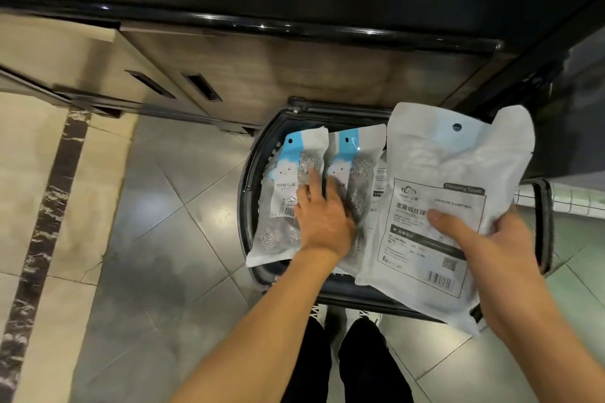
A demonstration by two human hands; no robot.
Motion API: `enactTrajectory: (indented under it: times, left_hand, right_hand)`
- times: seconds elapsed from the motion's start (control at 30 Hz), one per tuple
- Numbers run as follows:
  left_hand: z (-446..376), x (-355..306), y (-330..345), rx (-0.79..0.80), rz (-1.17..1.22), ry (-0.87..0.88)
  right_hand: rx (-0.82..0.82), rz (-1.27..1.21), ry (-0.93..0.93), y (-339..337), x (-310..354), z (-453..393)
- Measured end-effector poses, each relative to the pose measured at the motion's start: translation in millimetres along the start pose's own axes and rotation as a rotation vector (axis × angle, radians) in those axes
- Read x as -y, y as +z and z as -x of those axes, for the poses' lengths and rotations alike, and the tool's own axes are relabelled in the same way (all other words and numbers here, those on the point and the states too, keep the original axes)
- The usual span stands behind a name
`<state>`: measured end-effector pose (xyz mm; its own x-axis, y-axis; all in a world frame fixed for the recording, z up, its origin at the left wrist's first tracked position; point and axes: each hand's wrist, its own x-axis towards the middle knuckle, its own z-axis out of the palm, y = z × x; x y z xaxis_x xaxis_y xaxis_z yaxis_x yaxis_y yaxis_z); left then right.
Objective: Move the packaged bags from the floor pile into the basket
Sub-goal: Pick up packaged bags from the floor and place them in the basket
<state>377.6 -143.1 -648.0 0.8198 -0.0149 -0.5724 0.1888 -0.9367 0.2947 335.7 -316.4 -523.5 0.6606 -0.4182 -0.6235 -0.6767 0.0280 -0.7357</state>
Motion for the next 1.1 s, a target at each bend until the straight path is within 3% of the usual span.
enactTrajectory:
  times: [0.17, 0.27, 0.37, 0.47, 0.53, 0.6, 0.67, 0.8, 1.0, 1.1]
  left_hand:
    - [19.6, 28.3, 2.5, -0.007, 0.151, 0.198]
    - [30.8, 53.0, -14.2, -0.094, 0.306, 0.213]
    - [36.7, 65.6, -48.0, -0.209, 0.43, 0.229]
    - [35.8, 69.6, -84.7, -0.314, 0.358, 0.254]
    - [34.9, 68.1, -105.7, -0.356, 0.277, 0.303]
    - [33.3, 66.7, -121.4, -0.377, 0.19, 0.352]
    - [32.4, 67.4, -130.5, -0.383, 0.133, 0.385]
    - [30.8, 73.2, -133.5, -0.371, 0.076, 0.403]
    - [33.2, 87.6, -119.3, -0.314, 0.02, 0.342]
    - [39.8, 87.8, -115.4, -0.286, 0.012, 0.325]
  right_hand:
    - [0.01, -0.014, 0.006, 8.8, -4.9, -4.1]
    - [0.008, 0.053, -0.002, 7.1, -1.9, -5.7]
    - [-0.051, 0.347, -0.095, 4.9, 8.8, -2.3]
    - [-0.183, 0.803, -0.264, 9.6, 20.5, -0.5]
    - [-0.221, 1.011, -0.274, 19.7, 23.3, -5.3]
    - [-0.163, 1.117, -0.201, 38.2, 18.7, -17.0]
    - [-0.006, 1.188, -0.093, 63.3, 8.5, -27.9]
    - [0.247, 1.148, -0.079, 107.7, -11.5, -33.5]
    - [0.229, 0.833, -0.083, 117.1, -7.6, -38.4]
    - [0.187, 0.864, -0.199, 107.3, 3.3, -34.1]
